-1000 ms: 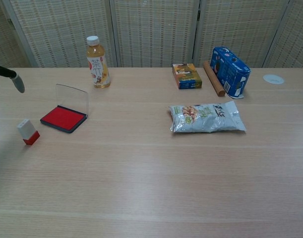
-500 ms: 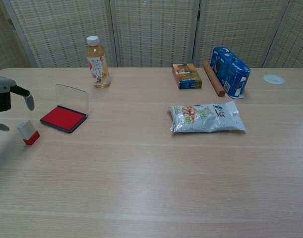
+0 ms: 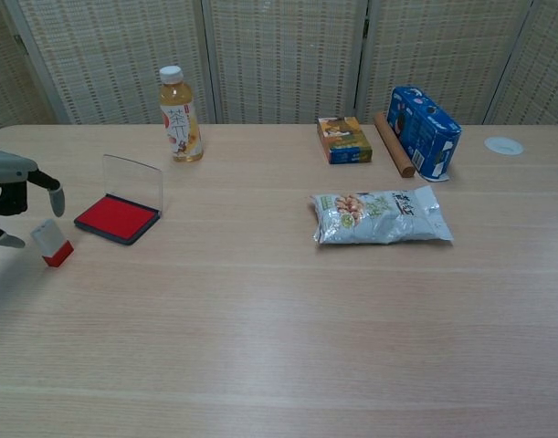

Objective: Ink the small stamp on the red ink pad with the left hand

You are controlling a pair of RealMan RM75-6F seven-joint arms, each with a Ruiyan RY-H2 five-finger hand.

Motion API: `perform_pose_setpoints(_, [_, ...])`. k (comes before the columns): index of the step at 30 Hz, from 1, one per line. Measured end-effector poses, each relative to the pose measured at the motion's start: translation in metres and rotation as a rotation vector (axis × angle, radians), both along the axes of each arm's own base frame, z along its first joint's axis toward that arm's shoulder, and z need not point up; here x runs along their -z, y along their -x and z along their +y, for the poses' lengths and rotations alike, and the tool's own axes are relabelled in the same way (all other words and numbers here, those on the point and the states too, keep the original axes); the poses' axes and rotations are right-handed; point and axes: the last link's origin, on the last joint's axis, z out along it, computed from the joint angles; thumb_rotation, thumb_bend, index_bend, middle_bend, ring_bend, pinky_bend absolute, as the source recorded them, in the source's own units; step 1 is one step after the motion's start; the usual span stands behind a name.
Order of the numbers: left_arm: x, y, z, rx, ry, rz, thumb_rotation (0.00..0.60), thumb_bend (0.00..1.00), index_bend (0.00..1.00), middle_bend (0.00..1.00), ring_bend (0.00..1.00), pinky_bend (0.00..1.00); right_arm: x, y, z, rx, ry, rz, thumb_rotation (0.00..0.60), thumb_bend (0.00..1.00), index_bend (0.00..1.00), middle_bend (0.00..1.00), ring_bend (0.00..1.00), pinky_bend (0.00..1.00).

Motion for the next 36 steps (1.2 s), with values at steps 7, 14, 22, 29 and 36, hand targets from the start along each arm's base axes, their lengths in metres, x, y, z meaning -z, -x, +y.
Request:
perform_pose_setpoints(7, [0.005, 0.004, 0.005, -0.014, 0.012, 0.008, 0.600, 0.31, 0.42, 0.96, 0.73, 0.53, -0.001, 0.001, 0.000, 0.004, 0.006, 0.002, 0.600, 0.18, 0.00, 0.00, 0.00, 0.00])
perform_pose_setpoints(14, [0.009, 0.005, 0.010, -0.019, 0.022, 0.012, 0.600, 0.31, 0.44, 0.96, 0.73, 0.53, -0.002, 0.002, -0.001, 0.008, 0.010, 0.000, 0.600, 0.18, 0.00, 0.00, 0.00, 0.00])
perform_pose_setpoints(22, [0.012, 0.006, 0.012, -0.024, 0.026, 0.014, 0.600, 0.31, 0.47, 0.96, 0.73, 0.53, -0.003, 0.003, -0.002, 0.010, 0.008, 0.000, 0.600, 0.18, 0.00, 0.00, 0.00, 0.00])
perform_pose_setpoints(29, [0.014, 0.006, 0.012, -0.022, 0.033, 0.011, 0.600, 0.31, 0.51, 0.96, 0.73, 0.53, -0.003, 0.003, -0.002, 0.010, 0.008, 0.001, 0.600, 0.18, 0.00, 0.00, 0.00, 0.00])
perform_pose_setpoints(36, [0.014, 0.005, 0.011, -0.022, 0.031, 0.006, 0.600, 0.34, 0.58, 0.97, 0.73, 0.53, -0.004, 0.003, -0.002, 0.010, 0.012, 0.000, 0.600, 0.18, 0.00, 0.00, 0.00, 0.00])
